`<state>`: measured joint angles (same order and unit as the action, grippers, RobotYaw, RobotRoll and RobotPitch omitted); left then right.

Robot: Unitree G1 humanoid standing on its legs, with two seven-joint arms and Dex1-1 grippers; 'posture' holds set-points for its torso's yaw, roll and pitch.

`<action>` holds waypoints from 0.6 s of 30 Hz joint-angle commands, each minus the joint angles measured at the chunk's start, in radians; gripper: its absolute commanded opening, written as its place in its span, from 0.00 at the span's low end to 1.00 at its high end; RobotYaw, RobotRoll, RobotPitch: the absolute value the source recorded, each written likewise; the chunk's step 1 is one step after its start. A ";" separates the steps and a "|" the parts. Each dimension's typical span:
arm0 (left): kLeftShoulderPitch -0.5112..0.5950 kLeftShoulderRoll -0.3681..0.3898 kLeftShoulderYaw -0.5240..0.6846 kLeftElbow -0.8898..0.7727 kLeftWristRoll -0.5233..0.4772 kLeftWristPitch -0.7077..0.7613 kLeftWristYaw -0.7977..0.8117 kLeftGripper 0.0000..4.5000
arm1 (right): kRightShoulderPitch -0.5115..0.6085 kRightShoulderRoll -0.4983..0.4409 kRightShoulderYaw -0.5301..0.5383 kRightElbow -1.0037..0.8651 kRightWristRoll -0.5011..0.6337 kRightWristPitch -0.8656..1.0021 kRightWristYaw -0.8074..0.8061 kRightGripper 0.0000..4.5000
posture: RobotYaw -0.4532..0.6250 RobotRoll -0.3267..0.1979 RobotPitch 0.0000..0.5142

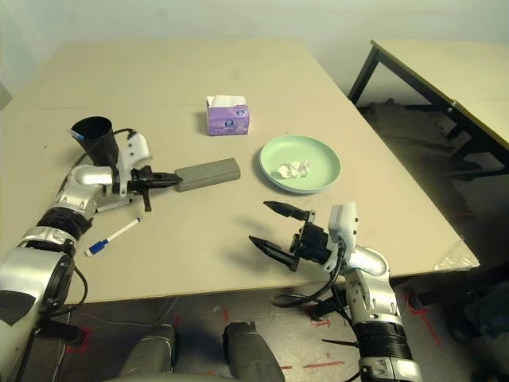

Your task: Organize and tidy the items on the table.

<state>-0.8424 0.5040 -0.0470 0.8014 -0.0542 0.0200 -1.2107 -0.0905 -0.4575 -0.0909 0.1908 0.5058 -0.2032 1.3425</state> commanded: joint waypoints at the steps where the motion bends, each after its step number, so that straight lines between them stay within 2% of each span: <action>1: 0.088 0.083 -0.008 -0.249 -0.033 0.271 -0.027 0.43 | 0.014 -0.020 0.043 -0.040 -0.012 0.002 0.041 1.00 | 0.33 0.62 0.20; 4: 0.151 0.171 -0.010 -0.456 -0.039 0.444 -0.011 0.64 | 0.008 -0.024 0.073 -0.066 -0.008 0.027 0.047 1.00 | 0.35 0.62 0.20; 8: 0.207 0.317 -0.082 -0.669 -0.015 0.602 -0.060 0.98 | -0.008 -0.028 0.112 -0.092 -0.011 0.052 0.061 1.00 | 0.36 0.62 0.20; 14: 0.253 0.518 -0.198 -0.944 -0.052 0.780 -0.189 1.00 | -0.028 -0.020 0.161 -0.148 -0.006 0.104 0.056 1.00 | 0.37 0.62 0.20; 18: 0.251 0.577 -0.246 -1.009 -0.065 0.824 -0.221 1.00 | -0.032 -0.017 0.175 -0.168 -0.004 0.124 0.045 1.00 | 0.37 0.62 0.19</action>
<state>-0.5956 1.0662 -0.2631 -0.1825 -0.1182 0.8270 -1.4227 -0.1196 -0.4748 0.0693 0.0387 0.5040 -0.0902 1.3903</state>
